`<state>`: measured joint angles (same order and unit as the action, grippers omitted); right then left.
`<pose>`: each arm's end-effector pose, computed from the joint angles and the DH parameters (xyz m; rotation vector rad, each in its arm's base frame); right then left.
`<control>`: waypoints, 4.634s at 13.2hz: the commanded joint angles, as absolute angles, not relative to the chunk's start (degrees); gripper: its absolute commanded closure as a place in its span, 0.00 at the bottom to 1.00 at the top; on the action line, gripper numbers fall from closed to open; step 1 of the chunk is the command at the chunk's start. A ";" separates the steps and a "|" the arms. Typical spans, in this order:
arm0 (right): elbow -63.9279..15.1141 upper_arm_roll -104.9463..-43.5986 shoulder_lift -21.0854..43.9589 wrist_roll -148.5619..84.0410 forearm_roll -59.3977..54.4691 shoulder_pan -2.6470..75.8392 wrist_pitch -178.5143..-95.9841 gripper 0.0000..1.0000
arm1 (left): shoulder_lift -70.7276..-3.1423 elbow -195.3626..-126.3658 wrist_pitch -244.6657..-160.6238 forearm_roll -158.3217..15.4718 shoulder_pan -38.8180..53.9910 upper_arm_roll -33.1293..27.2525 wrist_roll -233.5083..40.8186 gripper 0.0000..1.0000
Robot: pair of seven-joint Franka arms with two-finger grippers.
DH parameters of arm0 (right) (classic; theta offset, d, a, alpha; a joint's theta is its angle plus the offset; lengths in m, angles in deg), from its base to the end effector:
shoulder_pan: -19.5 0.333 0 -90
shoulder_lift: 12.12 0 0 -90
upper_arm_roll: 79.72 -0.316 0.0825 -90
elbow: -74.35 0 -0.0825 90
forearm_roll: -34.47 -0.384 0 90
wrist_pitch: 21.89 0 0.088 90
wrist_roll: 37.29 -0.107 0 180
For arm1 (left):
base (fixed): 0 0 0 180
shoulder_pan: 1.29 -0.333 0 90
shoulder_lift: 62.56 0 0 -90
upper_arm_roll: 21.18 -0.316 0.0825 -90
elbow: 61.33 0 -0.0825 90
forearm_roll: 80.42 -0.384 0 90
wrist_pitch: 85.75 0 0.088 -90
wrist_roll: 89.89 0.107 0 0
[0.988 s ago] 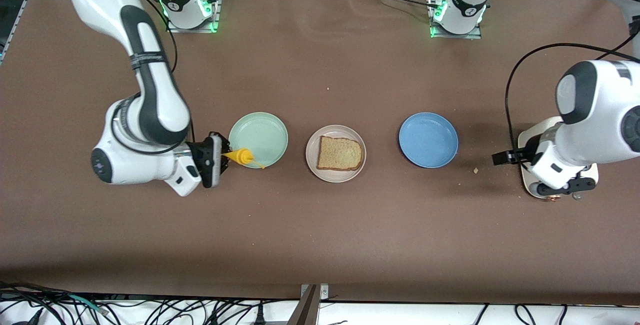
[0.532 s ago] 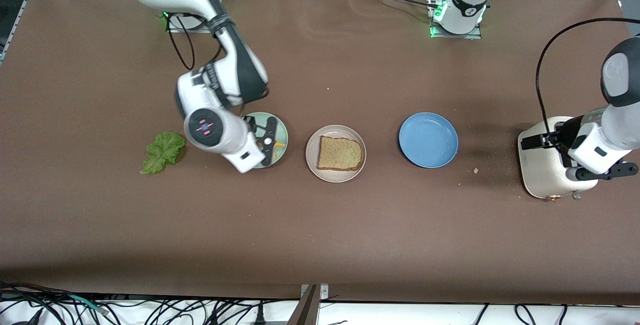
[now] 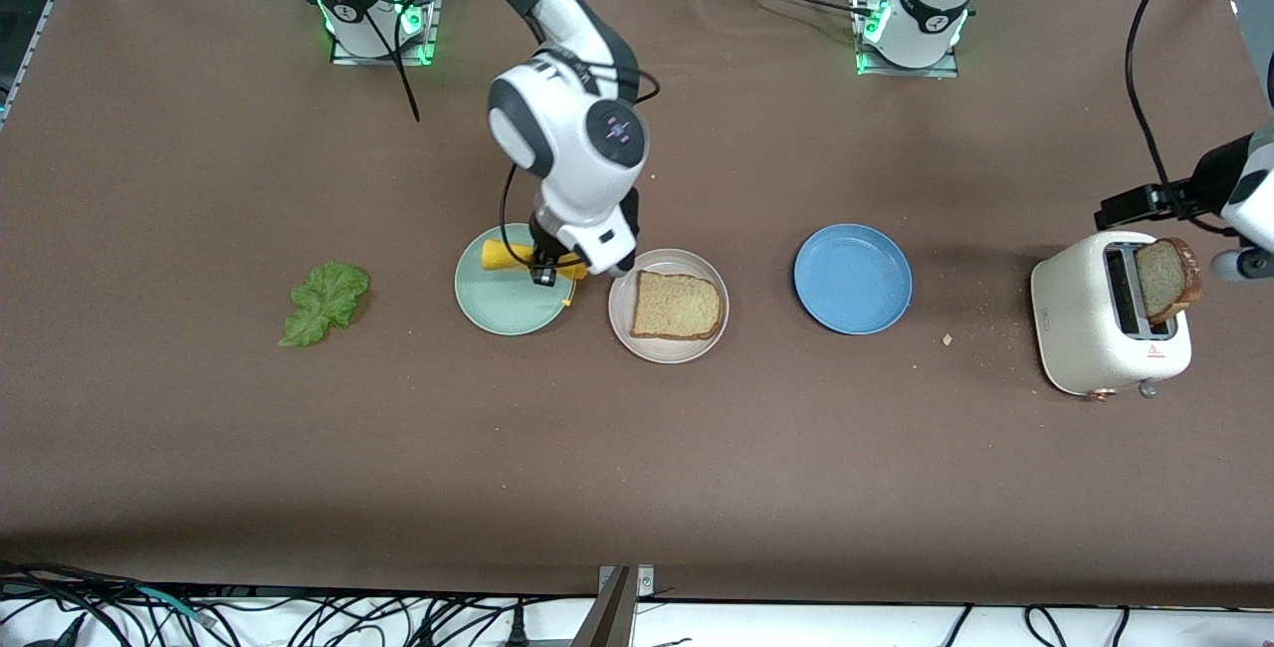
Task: Make sandwich in beige plate with both arms
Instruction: 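Lift the yellow bottle with the right gripper and tilt it over the toast, then return the yellow bottle beside the lettuce with the right gripper, then release the bottle and move the right gripper over the lettuce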
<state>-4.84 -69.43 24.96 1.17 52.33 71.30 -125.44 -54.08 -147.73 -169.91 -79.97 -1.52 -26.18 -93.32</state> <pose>0.5264 0.4642 0.3275 1.9632 1.8791 -0.2771 0.5822 0.0489 0.5617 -3.1169 -0.2363 0.2925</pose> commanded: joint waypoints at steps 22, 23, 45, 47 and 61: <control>-5.36 -66.89 15.93 14.28 23.17 58.45 -120.77 1.00 | -48.41 -138.32 -166.25 -82.97 -2.61 -25.66 -92.71 0.00; -5.54 -66.80 15.92 17.69 19.56 56.78 -120.68 1.00 | -48.41 -138.32 -166.25 -82.97 -2.52 -25.66 -92.71 0.00; -21.98 -66.98 35.69 111.41 -33.73 21.61 -99.06 1.00 | -48.49 -138.23 -168.54 -83.05 -1.46 -24.43 -92.18 0.00; -21.80 -66.98 36.57 112.29 -33.82 21.52 -99.15 1.00 | -48.49 -138.14 -169.59 -83.05 -1.38 -24.43 -92.18 0.00; -15.83 -60.14 36.32 104.41 -25.40 22.13 -100.47 0.00 | -48.49 -138.23 -169.51 -82.53 -1.38 -24.43 -92.62 0.00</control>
